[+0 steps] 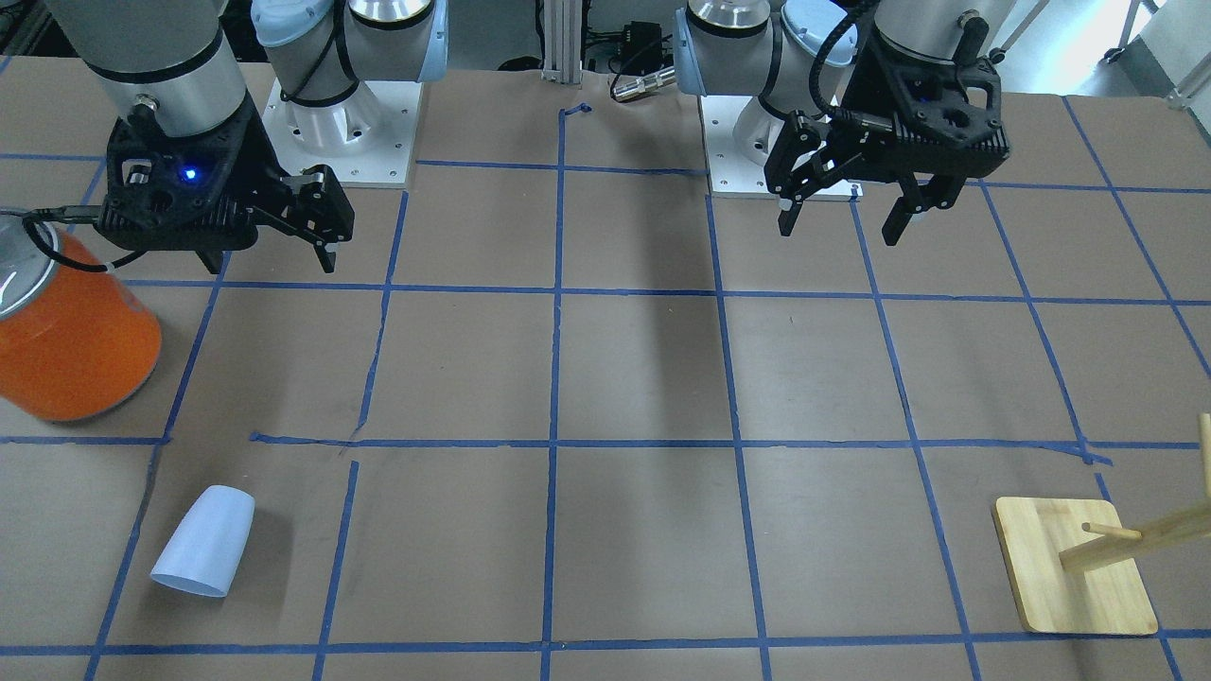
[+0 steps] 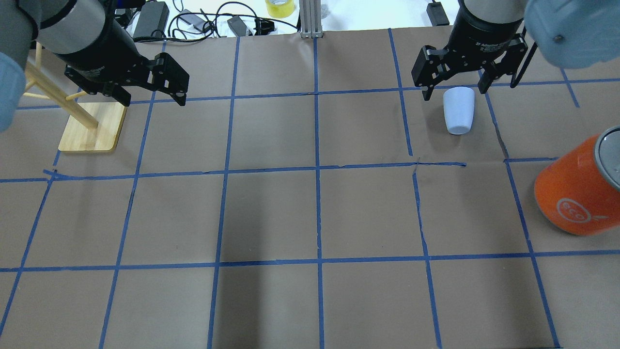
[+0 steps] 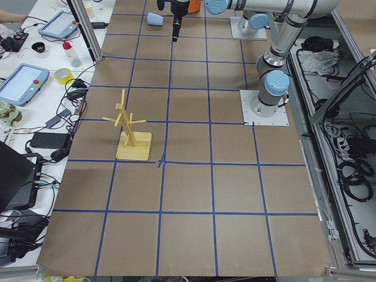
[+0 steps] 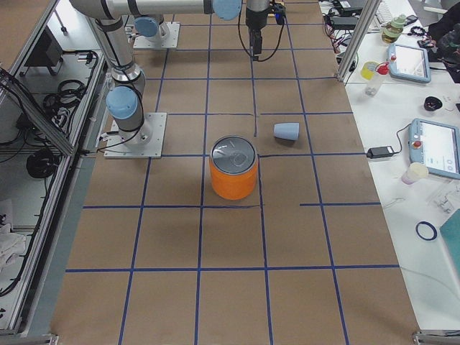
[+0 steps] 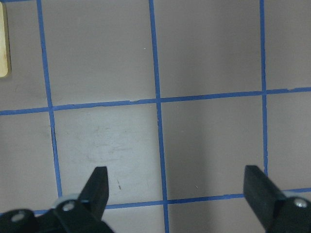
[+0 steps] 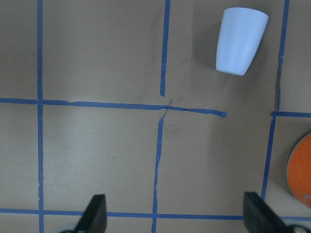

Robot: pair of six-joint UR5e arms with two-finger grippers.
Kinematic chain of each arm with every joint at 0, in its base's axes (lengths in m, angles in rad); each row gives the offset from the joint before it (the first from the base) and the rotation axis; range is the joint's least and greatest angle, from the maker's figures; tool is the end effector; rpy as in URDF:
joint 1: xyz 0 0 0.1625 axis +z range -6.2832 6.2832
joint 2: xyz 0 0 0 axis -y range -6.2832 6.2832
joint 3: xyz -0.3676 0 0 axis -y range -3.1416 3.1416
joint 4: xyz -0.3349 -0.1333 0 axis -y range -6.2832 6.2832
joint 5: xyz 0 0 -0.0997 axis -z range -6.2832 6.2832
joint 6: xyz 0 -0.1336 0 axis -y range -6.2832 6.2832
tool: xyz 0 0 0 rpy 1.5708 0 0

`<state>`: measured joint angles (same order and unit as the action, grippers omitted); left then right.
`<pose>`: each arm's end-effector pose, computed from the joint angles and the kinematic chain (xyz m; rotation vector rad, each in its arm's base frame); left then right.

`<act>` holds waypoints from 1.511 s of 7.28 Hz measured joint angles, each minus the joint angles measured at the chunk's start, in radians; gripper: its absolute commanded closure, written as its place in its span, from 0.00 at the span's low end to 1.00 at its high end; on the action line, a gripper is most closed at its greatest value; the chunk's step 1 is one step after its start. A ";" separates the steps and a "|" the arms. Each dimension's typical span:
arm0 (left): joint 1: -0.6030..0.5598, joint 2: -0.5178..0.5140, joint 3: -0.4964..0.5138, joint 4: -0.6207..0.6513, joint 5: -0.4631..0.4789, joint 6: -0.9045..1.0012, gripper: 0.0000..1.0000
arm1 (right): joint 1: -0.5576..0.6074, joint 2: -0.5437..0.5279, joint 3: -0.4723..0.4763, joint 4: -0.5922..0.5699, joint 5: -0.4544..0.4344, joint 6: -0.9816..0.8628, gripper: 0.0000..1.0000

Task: Flip cup

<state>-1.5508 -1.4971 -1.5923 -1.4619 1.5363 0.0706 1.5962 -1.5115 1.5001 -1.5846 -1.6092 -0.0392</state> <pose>-0.1293 -0.4299 0.4308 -0.0829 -3.1032 0.2527 0.1398 -0.4563 0.4023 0.0995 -3.1012 0.0387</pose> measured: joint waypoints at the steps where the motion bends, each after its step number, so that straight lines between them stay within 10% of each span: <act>1: 0.000 0.000 0.000 0.000 0.000 -0.001 0.00 | -0.005 0.000 0.000 -0.001 0.000 -0.002 0.00; 8: 0.000 0.000 -0.001 0.000 -0.002 -0.001 0.00 | -0.090 0.079 0.008 -0.085 0.003 -0.007 0.00; 11: 0.000 0.000 -0.002 0.000 -0.004 -0.002 0.00 | -0.199 0.179 0.099 -0.364 0.006 -0.102 0.00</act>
<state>-1.5508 -1.4972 -1.5938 -1.4616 1.5326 0.0690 1.3973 -1.3324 1.5988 -1.9483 -1.6036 -0.1411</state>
